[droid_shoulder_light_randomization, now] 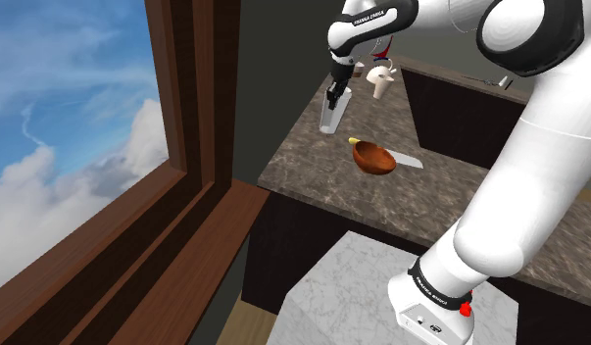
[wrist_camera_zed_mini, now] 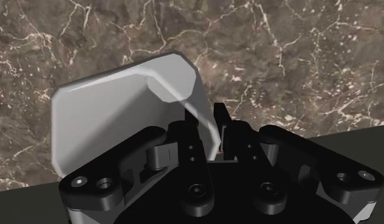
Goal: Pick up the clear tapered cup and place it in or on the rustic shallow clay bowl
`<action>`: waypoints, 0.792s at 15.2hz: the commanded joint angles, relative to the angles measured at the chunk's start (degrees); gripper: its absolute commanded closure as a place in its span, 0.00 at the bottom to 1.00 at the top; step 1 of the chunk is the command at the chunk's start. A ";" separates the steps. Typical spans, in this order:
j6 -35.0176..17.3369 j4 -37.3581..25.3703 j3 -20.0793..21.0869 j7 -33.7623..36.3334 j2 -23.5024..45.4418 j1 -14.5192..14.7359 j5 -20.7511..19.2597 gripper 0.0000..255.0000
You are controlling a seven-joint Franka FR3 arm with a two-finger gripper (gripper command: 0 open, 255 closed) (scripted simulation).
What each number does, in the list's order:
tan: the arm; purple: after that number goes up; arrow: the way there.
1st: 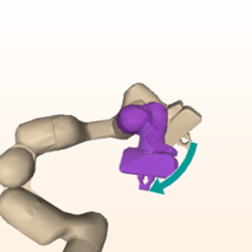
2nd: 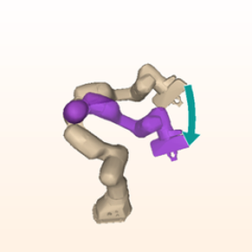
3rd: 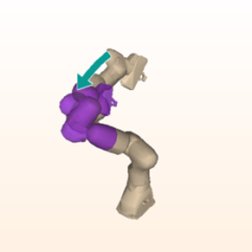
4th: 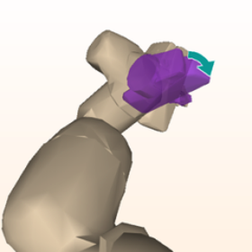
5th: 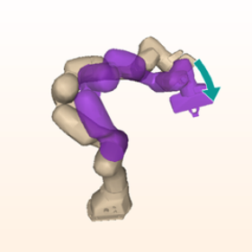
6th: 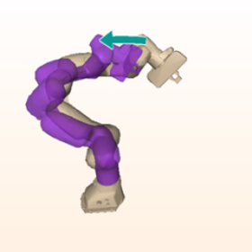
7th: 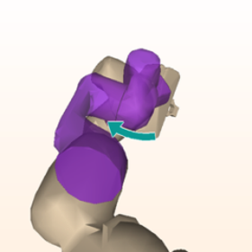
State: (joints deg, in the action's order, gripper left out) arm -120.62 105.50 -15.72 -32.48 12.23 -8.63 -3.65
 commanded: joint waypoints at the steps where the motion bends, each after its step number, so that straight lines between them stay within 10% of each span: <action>1: 1.45 -0.99 -0.03 -0.07 -0.48 0.03 -0.08 1.00; 12: 9.39 -7.16 -0.11 -0.51 -2.33 0.16 -0.36 1.00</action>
State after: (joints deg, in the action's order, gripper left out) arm -112.04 98.96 -15.88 -33.10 10.10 -8.57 -3.95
